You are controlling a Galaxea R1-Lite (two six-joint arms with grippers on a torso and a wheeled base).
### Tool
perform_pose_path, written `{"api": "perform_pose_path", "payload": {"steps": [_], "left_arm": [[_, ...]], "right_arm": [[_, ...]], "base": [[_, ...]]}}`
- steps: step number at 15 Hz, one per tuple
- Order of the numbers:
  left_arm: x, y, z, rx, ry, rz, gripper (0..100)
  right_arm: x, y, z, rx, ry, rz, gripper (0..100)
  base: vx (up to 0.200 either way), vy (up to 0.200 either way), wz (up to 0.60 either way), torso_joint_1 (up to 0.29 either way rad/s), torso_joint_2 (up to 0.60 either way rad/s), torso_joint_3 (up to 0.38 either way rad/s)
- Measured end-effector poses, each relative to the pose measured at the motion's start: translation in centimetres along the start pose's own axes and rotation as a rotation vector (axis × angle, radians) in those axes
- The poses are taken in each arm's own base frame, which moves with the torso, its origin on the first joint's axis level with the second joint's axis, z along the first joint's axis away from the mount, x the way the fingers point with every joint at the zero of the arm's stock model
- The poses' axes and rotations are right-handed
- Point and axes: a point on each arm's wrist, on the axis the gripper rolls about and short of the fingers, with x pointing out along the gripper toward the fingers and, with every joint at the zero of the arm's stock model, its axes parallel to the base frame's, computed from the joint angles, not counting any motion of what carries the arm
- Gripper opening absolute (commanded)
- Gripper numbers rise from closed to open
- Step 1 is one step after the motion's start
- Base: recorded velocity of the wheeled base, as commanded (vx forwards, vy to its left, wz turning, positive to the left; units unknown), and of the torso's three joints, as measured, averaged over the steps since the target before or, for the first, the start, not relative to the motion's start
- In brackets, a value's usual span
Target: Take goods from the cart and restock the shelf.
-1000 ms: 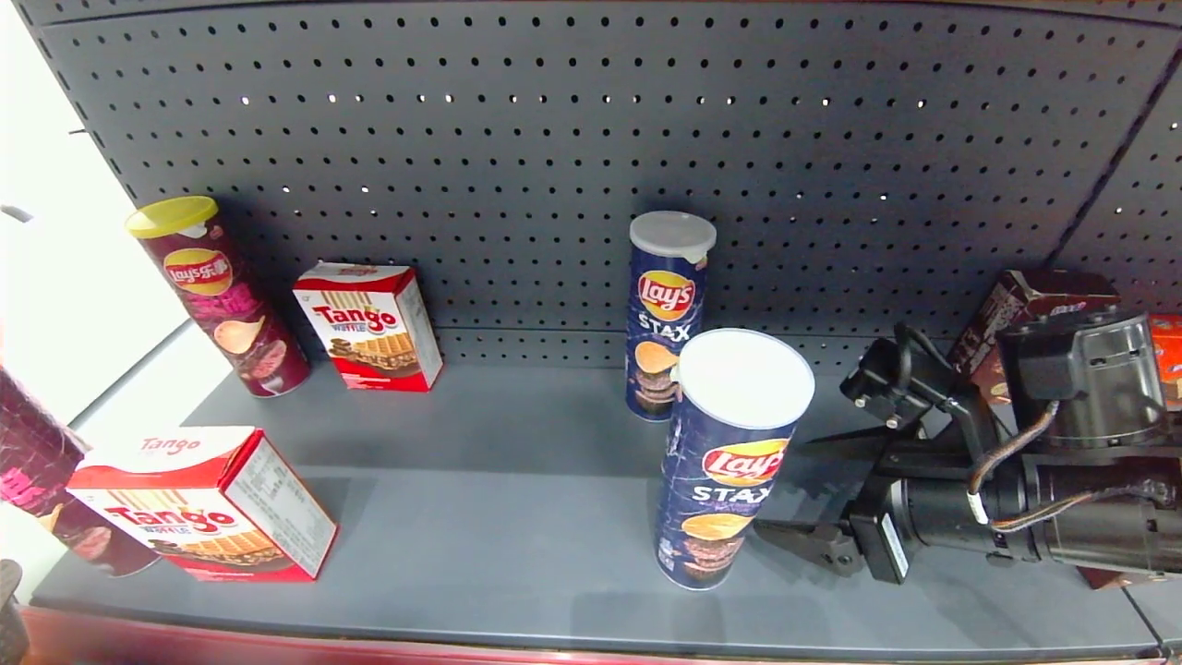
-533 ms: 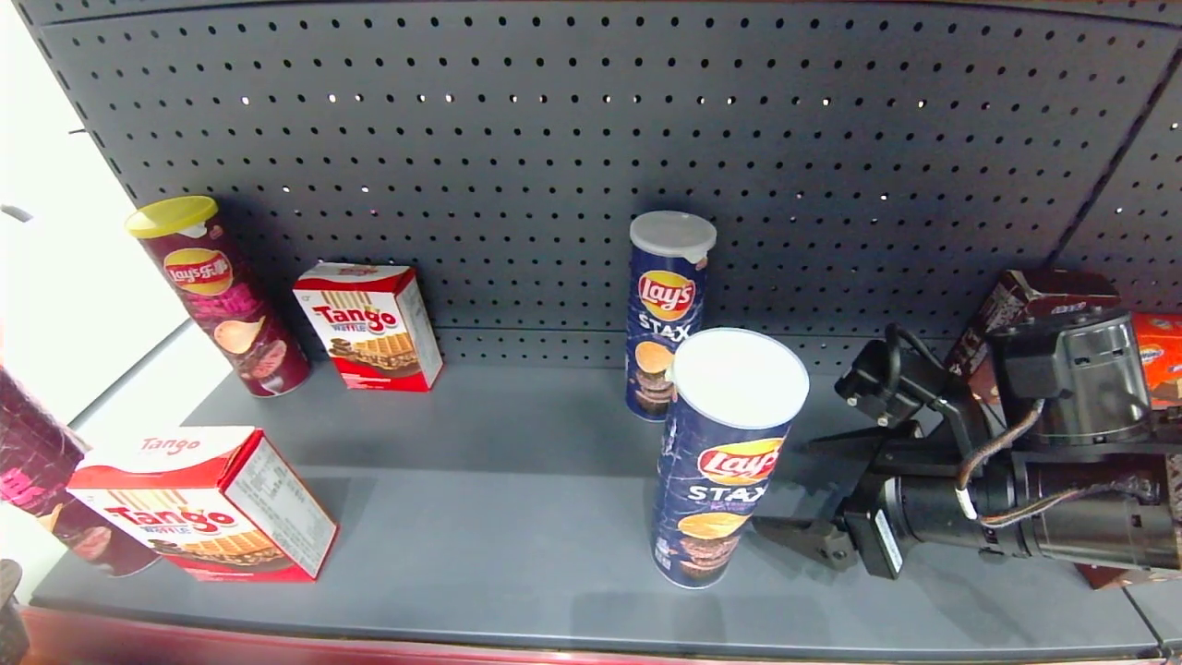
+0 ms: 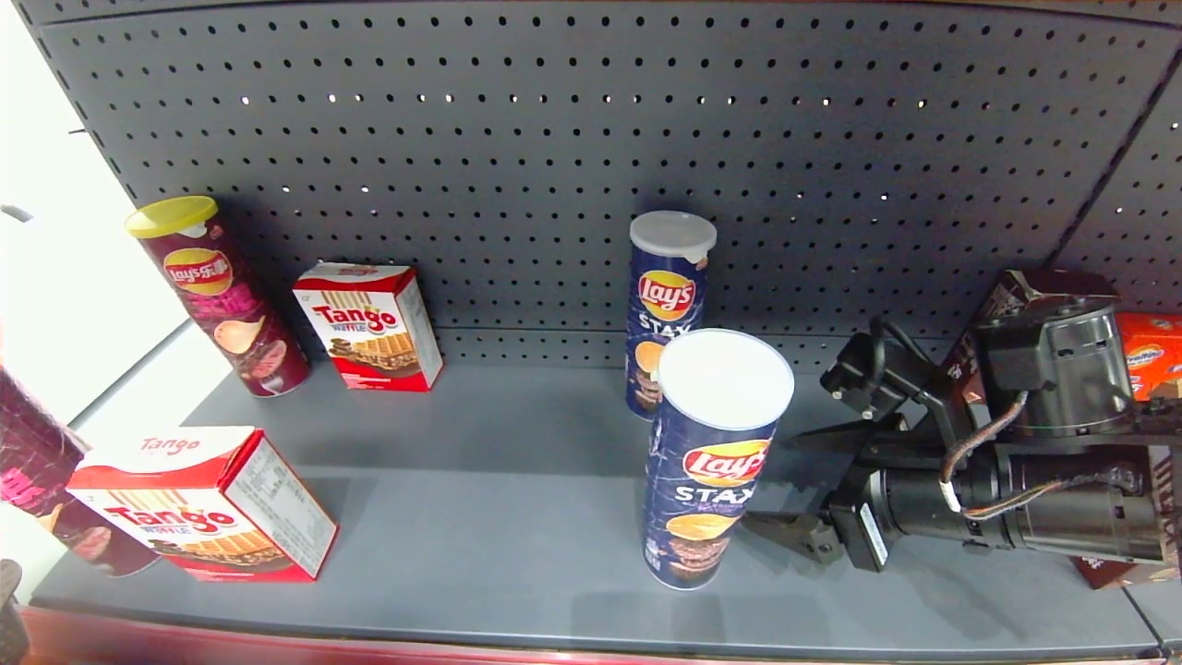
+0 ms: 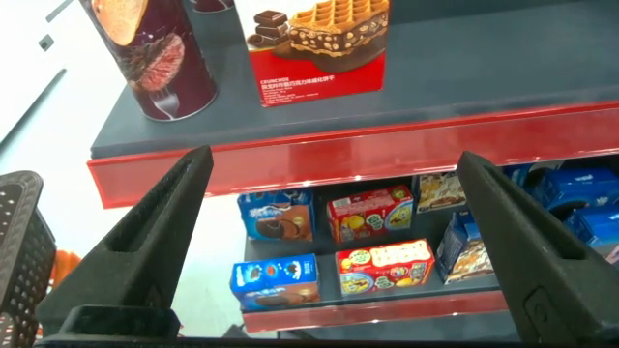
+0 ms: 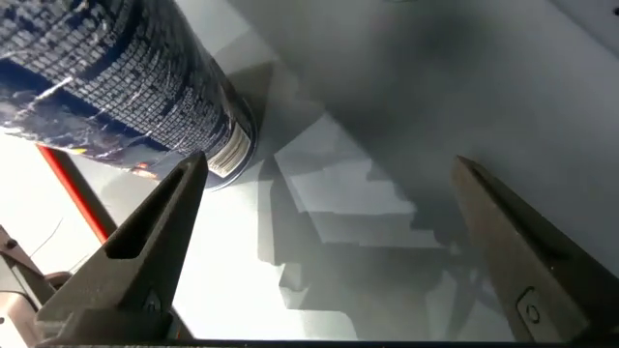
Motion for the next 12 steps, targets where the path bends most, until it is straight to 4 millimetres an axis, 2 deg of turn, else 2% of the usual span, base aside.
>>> {"api": "perform_pose_path", "payload": {"steps": [12], "left_arm": [[0.0, 0.0, 0.0, 0.0, 0.0, 0.0, 100]], "right_arm": [[0.64, 0.67, 0.36, -0.014, 0.0, 0.028, 100]], "base": [[0.0, 0.0, 0.0, 0.0, 0.0, 0.0]]}}
